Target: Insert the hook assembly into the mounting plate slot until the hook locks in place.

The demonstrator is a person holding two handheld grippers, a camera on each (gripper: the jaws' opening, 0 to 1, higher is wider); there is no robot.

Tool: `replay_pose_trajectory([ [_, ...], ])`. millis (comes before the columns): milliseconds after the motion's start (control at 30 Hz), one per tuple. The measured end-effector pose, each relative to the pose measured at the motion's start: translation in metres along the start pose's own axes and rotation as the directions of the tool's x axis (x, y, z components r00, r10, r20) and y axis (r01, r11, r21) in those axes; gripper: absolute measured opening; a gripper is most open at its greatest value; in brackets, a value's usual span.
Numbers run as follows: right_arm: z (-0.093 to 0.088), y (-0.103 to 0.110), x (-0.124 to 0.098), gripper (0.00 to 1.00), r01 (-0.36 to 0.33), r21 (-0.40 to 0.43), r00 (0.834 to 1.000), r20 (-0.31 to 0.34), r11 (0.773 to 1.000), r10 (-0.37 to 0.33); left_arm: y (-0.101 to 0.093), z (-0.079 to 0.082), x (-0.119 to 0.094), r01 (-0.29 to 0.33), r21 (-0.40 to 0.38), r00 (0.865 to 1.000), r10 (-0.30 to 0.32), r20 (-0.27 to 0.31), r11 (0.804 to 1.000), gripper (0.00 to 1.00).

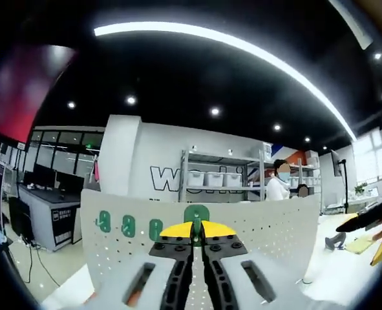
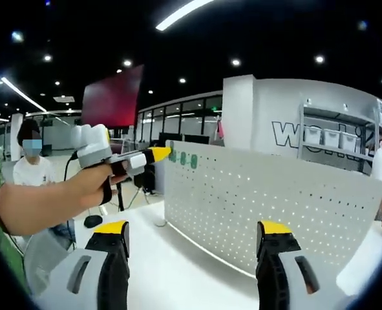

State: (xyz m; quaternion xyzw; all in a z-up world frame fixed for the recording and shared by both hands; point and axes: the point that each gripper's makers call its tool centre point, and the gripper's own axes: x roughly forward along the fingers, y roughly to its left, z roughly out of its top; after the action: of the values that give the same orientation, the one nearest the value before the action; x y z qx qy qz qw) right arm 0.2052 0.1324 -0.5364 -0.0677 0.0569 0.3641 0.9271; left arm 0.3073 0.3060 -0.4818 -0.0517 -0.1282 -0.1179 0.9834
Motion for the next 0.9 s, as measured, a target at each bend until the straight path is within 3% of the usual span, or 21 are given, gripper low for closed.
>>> replay_pose_trajectory([
  [467,-0.009,-0.016,0.002,0.83,0.016,0.012,1.0,-0.025,1.0,-0.016,0.0,-0.015,0.049,-0.015,0.009,1.0,0.015,0.011,1.0,0.03],
  [900,-0.014,-0.024,0.003,0.83,0.029,0.01,0.999,-0.042,1.0,-0.029,0.009,-0.033,0.071,-0.062,0.019,0.998,0.062,-0.001,0.998,0.03],
])
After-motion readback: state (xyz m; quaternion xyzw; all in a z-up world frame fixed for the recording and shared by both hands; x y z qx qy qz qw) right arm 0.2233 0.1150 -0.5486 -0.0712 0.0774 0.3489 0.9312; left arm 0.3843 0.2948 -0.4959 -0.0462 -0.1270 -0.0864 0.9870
